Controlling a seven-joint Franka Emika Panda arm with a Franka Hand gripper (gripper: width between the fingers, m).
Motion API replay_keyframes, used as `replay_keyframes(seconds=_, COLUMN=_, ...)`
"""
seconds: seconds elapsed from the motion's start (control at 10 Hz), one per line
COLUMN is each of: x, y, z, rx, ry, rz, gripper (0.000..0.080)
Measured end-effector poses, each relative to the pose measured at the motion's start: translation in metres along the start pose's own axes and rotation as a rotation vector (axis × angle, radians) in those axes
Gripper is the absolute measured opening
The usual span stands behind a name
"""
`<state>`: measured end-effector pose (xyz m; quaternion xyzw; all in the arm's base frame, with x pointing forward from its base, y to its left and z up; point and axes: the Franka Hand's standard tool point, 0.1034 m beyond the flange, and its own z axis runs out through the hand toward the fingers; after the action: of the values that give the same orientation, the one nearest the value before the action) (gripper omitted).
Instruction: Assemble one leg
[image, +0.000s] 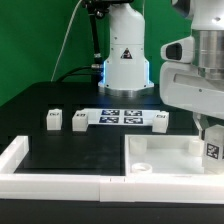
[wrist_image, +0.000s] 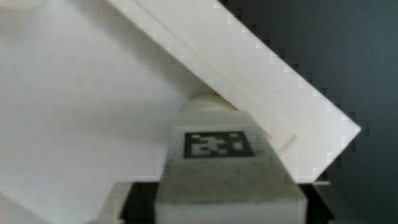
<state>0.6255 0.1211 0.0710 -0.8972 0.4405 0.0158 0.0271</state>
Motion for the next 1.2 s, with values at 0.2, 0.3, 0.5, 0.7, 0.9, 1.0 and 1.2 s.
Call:
replay_keyframes(seconds=0.2, x=-0.0008, y=0.0013, z=0.0015, rx=0.000, ry=-0.001, rz=0.255, gripper=0.0290)
replay_keyframes(seconds=0.3, x=0.0008, y=0.0024, z=0.0012, rx=0.003, ry=-0.013, rz=0.387, gripper=0.0290)
replay_keyframes(seconds=0.5, x=0.0021, y=0.0023, z=0.0013, rx=0.010, ry=-0.023, rz=0.506, gripper=0.0290)
replay_keyframes(seconds=0.7, x=0.0020, y=0.0023, z=0.0013, rx=0.011, ry=-0.023, rz=0.434, gripper=0.0387)
replay_keyframes(seconds=0.9, x=0.0012, y=0.0020, z=0.0015, rx=0.011, ry=-0.022, rz=0.373, gripper=0.0576)
replay_keyframes(seconds=1.0, x=0.0014, y=0.0024, z=0.0018, rx=0.010, ry=-0.017, rz=0.159, gripper=0.0632)
replay_keyframes(seconds=1.2, x=-0.0008, y=0.0012, z=0.0018, rx=0.011, ry=-0.017, rz=-0.071, gripper=0.0646)
